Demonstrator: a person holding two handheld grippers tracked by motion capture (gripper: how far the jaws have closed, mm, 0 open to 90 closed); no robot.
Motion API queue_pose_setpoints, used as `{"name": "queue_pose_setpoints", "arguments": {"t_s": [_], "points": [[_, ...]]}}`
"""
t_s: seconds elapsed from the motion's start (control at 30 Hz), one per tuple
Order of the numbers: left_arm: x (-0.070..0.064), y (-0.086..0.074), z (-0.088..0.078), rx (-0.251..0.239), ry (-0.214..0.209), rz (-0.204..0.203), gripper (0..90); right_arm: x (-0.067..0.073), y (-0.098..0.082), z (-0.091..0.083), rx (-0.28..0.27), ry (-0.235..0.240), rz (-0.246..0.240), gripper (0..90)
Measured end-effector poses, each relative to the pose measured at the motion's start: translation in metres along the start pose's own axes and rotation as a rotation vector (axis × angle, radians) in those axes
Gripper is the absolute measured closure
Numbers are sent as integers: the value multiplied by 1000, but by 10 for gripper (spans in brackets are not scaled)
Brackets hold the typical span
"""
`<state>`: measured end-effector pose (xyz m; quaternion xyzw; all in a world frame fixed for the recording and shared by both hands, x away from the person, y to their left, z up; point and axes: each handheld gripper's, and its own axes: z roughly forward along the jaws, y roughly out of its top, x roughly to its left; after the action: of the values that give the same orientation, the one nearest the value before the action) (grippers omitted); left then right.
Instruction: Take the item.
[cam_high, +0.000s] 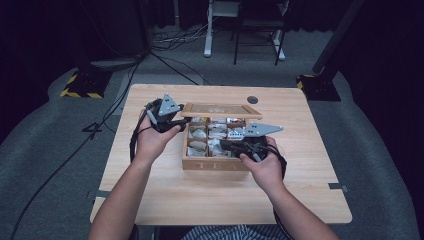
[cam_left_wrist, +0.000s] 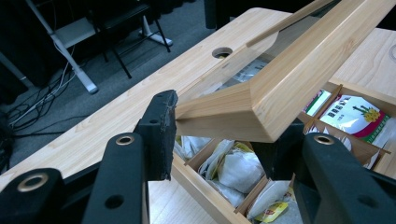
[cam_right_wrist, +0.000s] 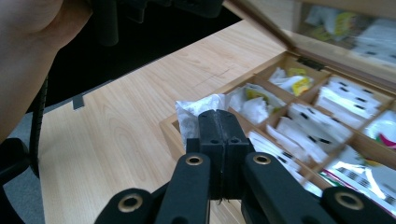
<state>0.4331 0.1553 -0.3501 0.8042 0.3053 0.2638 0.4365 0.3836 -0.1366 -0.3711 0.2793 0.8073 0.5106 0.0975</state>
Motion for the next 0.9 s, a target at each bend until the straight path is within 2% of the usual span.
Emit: {"name": "queue_pose_setpoints", "arguments": {"t_s": [0.57,0.67,0.77,0.9], "points": [[-1,0,0,5,4,4,533,-17,-6,-53,-36,-94,22,900],[-1,0,0,4,0,0,532,-19,-7,-57,-30,-103,21,900],[0,-1,1,8,-6,0,524,-23,-7,-66,3,-138,-5,900],[-1,-1,1,7,-2,0,525,-28,-11,-79,18,-174,-4,900]]}}
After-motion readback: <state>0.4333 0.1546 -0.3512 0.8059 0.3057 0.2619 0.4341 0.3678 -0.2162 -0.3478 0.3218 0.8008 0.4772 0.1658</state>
